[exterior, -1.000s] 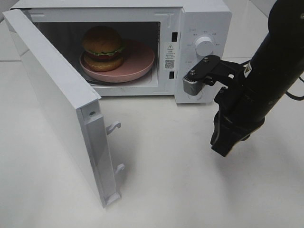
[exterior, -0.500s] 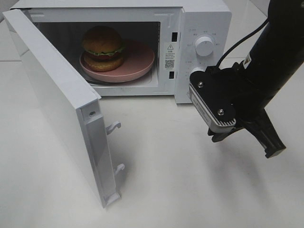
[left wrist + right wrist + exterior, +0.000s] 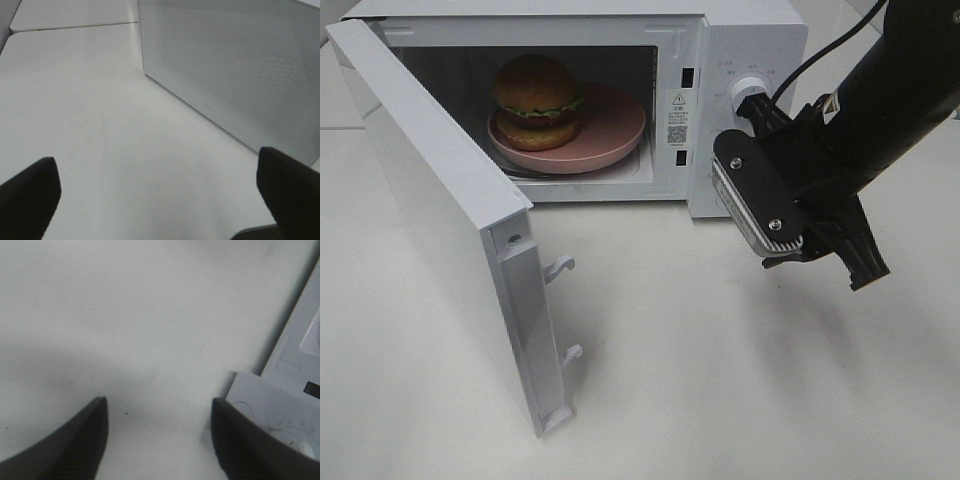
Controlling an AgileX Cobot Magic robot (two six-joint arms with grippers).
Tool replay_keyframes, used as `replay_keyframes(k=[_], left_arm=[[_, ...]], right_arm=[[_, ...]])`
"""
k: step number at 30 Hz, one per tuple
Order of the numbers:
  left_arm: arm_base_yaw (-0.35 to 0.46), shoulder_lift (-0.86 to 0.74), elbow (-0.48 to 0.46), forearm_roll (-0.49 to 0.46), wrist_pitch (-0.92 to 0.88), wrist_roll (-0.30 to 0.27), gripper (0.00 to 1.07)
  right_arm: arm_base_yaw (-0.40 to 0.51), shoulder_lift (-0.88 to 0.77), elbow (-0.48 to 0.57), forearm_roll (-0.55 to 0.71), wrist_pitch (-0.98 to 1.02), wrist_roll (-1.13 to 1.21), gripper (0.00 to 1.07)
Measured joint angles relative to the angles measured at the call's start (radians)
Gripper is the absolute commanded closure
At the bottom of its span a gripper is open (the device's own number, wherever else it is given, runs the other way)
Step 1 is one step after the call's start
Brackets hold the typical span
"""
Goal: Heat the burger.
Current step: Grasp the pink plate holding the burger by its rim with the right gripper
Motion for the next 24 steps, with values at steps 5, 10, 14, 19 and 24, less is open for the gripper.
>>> replay_keyframes(k=[5, 10, 14, 19, 24], left_arm=[[0.0, 0.0, 0.0, 0.0, 0.0, 0.0, 0.07], [0.0, 0.0, 0.0, 0.0, 0.0, 0.0, 0.07], [0.0, 0.0, 0.0, 0.0, 0.0, 0.0, 0.07], [0.0, 0.0, 0.0, 0.0, 0.0, 0.0, 0.07], [0.0, 0.0, 0.0, 0.0, 0.0, 0.0, 0.07]], right_arm=[[0.035, 0.0, 0.0, -0.024, -0.061, 0.11, 0.17], [0.074, 0.0, -0.006, -0.069, -0.11, 0.178, 0.17], [0.081, 0.009, -0.032, -0.079, -0.119, 0.184, 0.18], [0.098, 0.089, -0.119, -0.131, -0.141, 0.191, 0.2], [0.116, 0.145, -0.17, -0.182, -0.169, 0.225, 0.21]])
